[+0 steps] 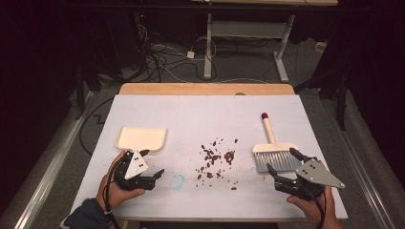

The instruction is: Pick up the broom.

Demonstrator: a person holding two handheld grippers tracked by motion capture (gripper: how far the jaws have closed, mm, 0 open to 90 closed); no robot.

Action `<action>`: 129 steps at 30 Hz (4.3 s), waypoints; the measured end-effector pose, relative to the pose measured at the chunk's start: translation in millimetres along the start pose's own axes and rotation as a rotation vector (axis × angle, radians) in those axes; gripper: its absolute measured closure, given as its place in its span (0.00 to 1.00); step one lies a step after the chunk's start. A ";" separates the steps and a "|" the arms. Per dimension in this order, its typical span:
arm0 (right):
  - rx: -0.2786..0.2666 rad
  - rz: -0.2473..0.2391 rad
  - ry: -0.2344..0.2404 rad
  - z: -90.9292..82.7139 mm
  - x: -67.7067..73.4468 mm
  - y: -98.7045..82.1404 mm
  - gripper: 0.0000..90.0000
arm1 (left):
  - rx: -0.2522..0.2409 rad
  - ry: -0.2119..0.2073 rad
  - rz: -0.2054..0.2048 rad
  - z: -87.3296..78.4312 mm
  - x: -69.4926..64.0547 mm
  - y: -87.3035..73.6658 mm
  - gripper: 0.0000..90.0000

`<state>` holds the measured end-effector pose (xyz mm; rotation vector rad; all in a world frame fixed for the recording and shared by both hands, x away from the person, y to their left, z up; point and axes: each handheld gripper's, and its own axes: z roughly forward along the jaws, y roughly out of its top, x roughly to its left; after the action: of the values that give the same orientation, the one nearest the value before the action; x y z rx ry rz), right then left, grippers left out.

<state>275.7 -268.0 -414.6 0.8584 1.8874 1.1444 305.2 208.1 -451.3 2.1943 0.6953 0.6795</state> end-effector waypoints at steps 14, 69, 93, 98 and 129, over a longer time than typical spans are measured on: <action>0.033 -0.035 -0.001 7.6 -5.9 6.3 0.24 | 0.013 -0.006 0.014 -0.5 -4.8 -0.5 0.20; 0.756 0.317 -0.011 199.0 -92.3 8.4 0.78 | 0.037 -0.042 0.057 2.3 -11.1 -0.5 0.21; 0.107 0.289 0.014 67.5 -68.8 32.1 0.79 | -0.085 -0.122 -0.040 0.6 -27.9 34.4 0.25; 0.045 0.274 0.027 51.9 -55.1 45.3 0.79 | -0.159 -0.220 -0.017 11.9 -50.8 74.0 0.26; -0.174 0.097 0.126 27.6 42.3 92.6 0.78 | -0.266 -0.365 -0.038 79.9 -94.1 151.8 0.72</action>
<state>293.3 -186.8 -349.5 0.8040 1.8299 1.4285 330.3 19.0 -407.6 1.9791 0.4289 0.3153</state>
